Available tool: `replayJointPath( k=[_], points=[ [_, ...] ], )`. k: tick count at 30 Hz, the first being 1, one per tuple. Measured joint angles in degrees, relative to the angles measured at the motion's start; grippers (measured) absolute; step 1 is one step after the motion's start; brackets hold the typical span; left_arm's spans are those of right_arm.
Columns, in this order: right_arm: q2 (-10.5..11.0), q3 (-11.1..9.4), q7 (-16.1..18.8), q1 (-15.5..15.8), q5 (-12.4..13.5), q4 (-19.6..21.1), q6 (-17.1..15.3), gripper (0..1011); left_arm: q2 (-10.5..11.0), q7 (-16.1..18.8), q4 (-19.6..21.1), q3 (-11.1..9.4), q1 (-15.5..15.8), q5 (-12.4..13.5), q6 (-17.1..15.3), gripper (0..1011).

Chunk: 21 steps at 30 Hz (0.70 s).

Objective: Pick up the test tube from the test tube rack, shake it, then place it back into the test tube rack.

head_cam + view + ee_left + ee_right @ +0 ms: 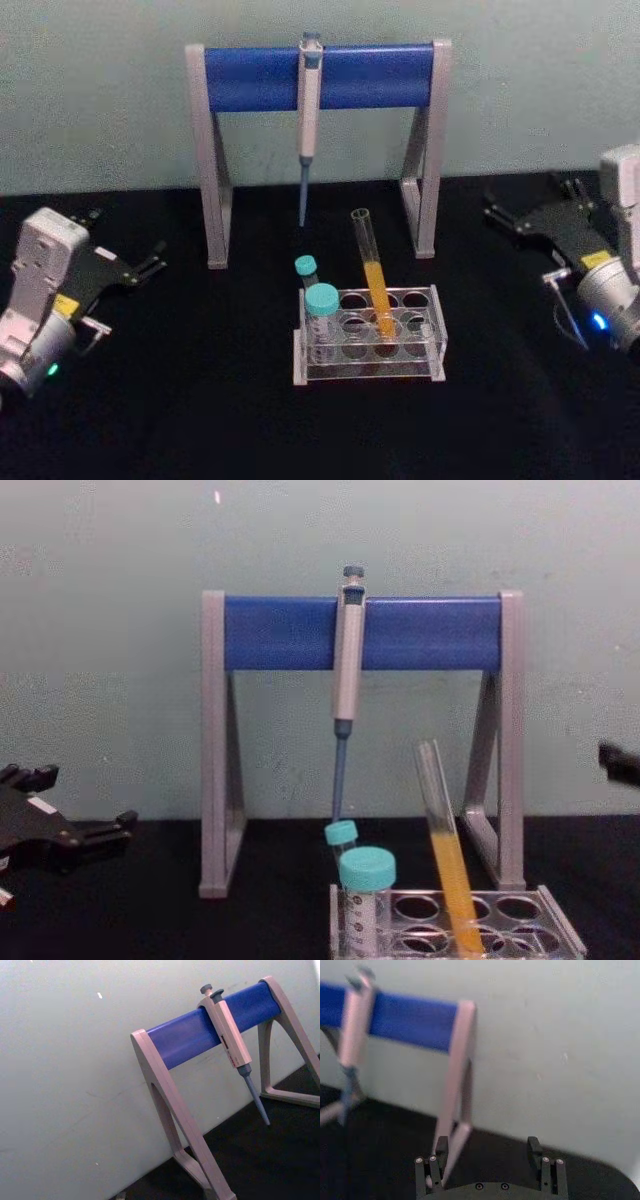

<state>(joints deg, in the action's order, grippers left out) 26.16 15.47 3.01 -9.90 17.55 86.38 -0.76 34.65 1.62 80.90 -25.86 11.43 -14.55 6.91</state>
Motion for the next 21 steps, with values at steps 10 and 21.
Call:
replayJointPath(
  k=[10,21],
  points=[
    [-2.3,1.4,-4.0,0.9,-4.9,-2.8,-5.0,1000,0.0,0.0,0.0,0.0,0.0,0.0,0.0,1002],
    [-2.5,1.3,-3.8,0.8,-5.0,-3.2,-5.1,1000,0.0,0.0,0.0,0.0,0.0,0.0,0.0,1002]
  ],
)
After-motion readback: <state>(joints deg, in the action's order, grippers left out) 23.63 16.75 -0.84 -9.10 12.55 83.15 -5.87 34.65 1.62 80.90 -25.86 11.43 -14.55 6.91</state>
